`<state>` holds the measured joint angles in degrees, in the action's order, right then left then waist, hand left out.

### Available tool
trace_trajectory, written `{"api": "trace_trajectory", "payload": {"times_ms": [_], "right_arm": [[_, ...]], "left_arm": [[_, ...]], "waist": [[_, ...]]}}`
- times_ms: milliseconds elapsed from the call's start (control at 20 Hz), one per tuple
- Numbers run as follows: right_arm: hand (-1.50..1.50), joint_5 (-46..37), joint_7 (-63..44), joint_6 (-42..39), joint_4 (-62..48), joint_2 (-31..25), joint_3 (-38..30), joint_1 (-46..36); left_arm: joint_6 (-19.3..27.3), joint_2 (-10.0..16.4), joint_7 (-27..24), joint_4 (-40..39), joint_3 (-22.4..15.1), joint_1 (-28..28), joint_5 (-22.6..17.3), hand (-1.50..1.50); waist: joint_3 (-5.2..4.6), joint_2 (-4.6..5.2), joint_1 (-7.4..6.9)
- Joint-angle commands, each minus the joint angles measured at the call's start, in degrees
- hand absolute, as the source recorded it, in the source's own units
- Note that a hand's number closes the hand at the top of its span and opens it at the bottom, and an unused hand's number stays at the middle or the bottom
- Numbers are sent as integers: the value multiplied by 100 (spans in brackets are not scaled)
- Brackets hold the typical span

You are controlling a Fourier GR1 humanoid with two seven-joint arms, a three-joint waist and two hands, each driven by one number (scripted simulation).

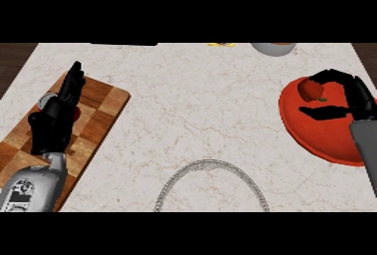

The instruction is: Pick the bell pepper from the placemat and place it in the bowl

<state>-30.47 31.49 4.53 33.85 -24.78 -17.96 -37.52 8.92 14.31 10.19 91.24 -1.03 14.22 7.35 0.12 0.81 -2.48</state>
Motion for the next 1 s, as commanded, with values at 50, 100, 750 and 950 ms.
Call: {"api": "trace_trajectory", "payload": {"times_ms": [50,100,750,950], "right_arm": [[-150,460,868,-673,-895,-155,-344,-382],[-150,483,1102,-485,-1109,-72,-416,-390],[-150,1259,1786,-2402,-1997,-1587,-1154,-197],[-150,1459,2252,-3284,-2185,-1968,-1301,191]], "left_arm": [[-103,95,0,186,112,-204,-61,0],[-4,34,-30,-17,90,-44,64,0],[-247,111,-83,61,340,-122,-103,0],[-142,-20,-169,68,274,-258,-16,0]], "waist": [[3,-18,28],[4,-5,49],[2,-27,130],[8,-19,135]]}}
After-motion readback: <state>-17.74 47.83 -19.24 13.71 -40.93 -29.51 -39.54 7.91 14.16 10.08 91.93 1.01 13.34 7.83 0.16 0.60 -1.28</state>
